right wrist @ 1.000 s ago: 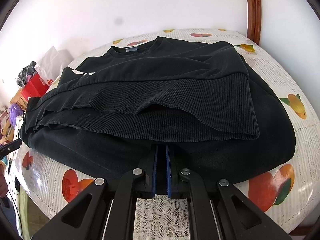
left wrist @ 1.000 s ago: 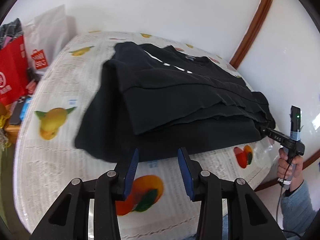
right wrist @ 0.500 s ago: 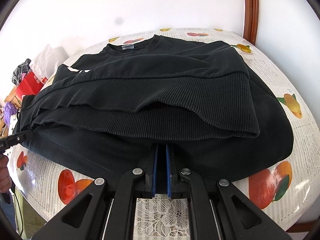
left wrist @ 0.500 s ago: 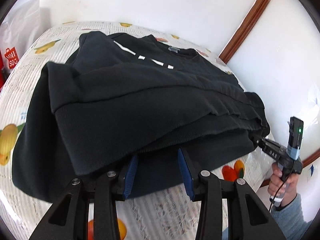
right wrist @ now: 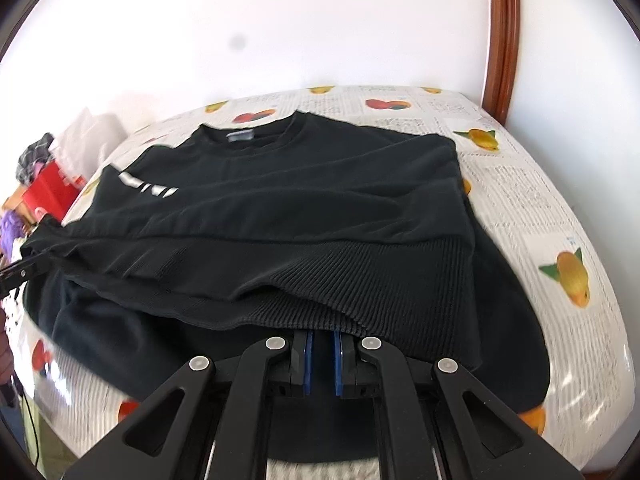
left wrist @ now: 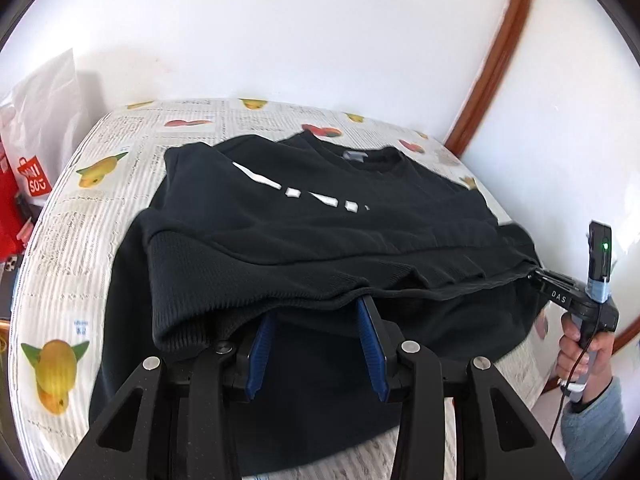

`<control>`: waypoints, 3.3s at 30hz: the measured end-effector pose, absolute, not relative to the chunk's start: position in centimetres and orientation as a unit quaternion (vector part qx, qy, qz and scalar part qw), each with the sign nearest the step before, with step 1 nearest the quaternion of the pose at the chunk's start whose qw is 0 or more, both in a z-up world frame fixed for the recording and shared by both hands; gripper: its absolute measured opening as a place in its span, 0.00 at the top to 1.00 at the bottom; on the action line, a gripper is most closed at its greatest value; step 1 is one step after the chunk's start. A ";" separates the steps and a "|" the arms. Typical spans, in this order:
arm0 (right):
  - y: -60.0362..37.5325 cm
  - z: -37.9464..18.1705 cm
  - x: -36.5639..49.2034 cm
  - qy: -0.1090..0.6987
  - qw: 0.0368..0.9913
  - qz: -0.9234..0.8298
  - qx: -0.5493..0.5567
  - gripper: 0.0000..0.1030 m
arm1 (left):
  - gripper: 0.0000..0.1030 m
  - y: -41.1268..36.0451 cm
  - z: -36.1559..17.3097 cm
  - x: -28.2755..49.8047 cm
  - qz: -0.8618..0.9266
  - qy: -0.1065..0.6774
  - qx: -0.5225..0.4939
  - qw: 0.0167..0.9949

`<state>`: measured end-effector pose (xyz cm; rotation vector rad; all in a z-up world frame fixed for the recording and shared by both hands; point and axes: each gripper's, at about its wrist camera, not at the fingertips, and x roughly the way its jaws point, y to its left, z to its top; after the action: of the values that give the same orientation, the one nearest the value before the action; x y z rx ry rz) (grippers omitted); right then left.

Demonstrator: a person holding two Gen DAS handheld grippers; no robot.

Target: Fold small clothes

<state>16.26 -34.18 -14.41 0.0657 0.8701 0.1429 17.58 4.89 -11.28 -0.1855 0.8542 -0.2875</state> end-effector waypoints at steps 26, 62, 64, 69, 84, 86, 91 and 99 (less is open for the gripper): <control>-37.7 -11.6 27.2 0.373 0.928 0.019 0.008 0.46 | 0.43 10.6 -11.6 26.9 -0.078 0.420 -0.068 0.902; -41.0 -12.8 33.6 0.368 0.922 0.016 0.118 0.85 | 0.88 8.0 -11.7 32.8 -0.016 0.378 -0.079 0.922; -40.7 -14.3 34.8 0.388 0.916 0.002 0.102 0.85 | 0.88 8.2 -12.8 33.3 -0.017 0.387 -0.085 0.918; -40.4 -17.1 36.6 0.429 0.899 -0.020 0.082 0.83 | 0.87 8.5 -14.3 33.9 -0.020 0.404 -0.089 0.910; -41.6 -15.9 31.2 0.429 0.903 -0.027 0.006 0.58 | 0.73 9.5 -14.1 31.1 -0.023 0.436 -0.090 0.895; -41.8 -16.0 29.5 0.429 0.903 -0.035 -0.003 0.56 | 0.71 9.9 -14.1 29.8 -0.020 0.441 -0.087 0.893; -42.4 -16.7 25.1 0.424 0.902 -0.071 -0.032 0.53 | 0.61 11.0 -14.7 25.7 -0.020 0.458 -0.073 0.886; -44.1 -15.5 18.9 0.427 0.899 -0.102 0.007 0.52 | 0.59 13.5 -15.8 18.7 -0.004 0.467 -0.077 0.881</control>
<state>18.85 -44.08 -15.54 0.0150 0.8834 -0.2103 18.73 13.46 -15.85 -0.1596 0.9720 -0.0093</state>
